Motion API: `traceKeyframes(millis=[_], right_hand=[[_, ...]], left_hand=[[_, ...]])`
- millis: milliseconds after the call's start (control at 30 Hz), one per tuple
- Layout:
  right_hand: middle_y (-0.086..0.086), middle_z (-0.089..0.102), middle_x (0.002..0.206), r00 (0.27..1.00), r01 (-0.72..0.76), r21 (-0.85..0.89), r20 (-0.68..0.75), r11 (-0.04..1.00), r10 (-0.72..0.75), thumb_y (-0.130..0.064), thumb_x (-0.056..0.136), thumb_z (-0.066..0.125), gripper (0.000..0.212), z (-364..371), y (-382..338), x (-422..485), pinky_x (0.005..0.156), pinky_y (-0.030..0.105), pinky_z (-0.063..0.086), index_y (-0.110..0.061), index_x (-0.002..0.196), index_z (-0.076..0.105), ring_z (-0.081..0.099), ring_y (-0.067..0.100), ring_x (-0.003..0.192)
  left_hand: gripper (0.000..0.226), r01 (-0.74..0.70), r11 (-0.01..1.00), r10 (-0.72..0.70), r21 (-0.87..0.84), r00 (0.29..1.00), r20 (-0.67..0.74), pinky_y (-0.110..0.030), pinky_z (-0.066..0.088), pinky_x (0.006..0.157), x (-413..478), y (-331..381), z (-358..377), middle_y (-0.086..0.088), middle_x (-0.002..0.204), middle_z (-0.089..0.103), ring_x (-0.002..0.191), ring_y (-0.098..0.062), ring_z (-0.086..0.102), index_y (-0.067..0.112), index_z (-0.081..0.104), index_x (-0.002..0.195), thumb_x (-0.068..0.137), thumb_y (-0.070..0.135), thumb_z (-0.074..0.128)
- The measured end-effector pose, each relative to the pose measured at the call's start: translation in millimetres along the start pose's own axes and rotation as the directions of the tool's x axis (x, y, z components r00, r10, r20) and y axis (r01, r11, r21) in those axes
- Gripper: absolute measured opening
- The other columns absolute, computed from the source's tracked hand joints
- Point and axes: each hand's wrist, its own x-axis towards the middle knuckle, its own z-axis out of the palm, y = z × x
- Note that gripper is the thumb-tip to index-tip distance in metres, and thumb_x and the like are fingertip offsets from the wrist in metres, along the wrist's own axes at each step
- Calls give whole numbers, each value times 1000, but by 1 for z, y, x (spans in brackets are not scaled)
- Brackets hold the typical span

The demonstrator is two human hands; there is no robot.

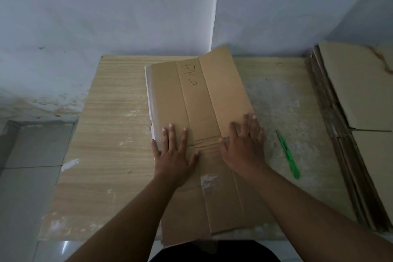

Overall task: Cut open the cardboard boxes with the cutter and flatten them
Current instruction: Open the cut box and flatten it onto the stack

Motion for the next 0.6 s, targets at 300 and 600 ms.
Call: traceKeyframes(millis=[300,600], right_hand=[[9,-9,168,989,-19,91,148,996,5,-57,102,19,73,32,24,44,124,49,6,-18,161,3,-4,28,154],[22,23,160,980,-8,61,-200,998,20,-55,94,40,69,70,30,-30,119,60,13,-27,156,30,20,41,148]], left_hand=[[86,-126,992,125,1,985,-122,-62,5,125,-3,-24,7,-8,173,-8,159,-29,-10,39,-5,164,95,83,21],[120,307,889,-373,-339,915,-151,-51,8,128,-44,5,20,-27,166,12,157,-39,6,3,3,162,86,83,49]])
